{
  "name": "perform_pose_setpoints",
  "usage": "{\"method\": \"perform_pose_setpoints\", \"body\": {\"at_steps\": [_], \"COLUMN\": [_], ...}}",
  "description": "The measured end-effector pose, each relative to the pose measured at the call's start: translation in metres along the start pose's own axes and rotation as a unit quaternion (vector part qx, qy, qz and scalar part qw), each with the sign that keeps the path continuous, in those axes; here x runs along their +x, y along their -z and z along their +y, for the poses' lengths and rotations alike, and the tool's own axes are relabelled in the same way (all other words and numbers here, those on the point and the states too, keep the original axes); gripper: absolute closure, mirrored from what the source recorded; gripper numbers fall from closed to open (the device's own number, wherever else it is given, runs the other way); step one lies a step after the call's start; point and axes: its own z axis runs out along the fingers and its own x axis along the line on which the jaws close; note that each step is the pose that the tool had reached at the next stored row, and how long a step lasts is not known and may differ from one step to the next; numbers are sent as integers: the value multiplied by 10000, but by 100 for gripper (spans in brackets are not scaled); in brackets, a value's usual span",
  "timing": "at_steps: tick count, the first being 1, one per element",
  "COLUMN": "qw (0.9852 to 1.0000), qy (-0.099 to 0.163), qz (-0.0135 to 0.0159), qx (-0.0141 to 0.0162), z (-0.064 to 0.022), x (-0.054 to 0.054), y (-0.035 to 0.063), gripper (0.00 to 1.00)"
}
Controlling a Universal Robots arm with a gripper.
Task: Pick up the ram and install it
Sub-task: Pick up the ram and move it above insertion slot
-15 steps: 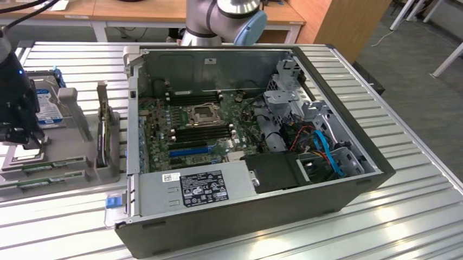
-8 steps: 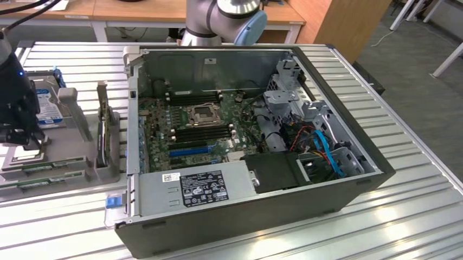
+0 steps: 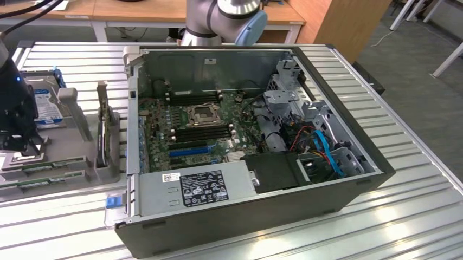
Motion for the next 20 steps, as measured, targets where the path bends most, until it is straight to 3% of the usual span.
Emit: {"method": "perform_pose_setpoints", "body": {"at_steps": [11,20], "qw": [10000,10000], "qy": [0,0], "qz": [0,0], "qx": [0,-1], "z": [-4,-4], "x": [107,113], "y": [0,-6], "gripper": [71,71]}}
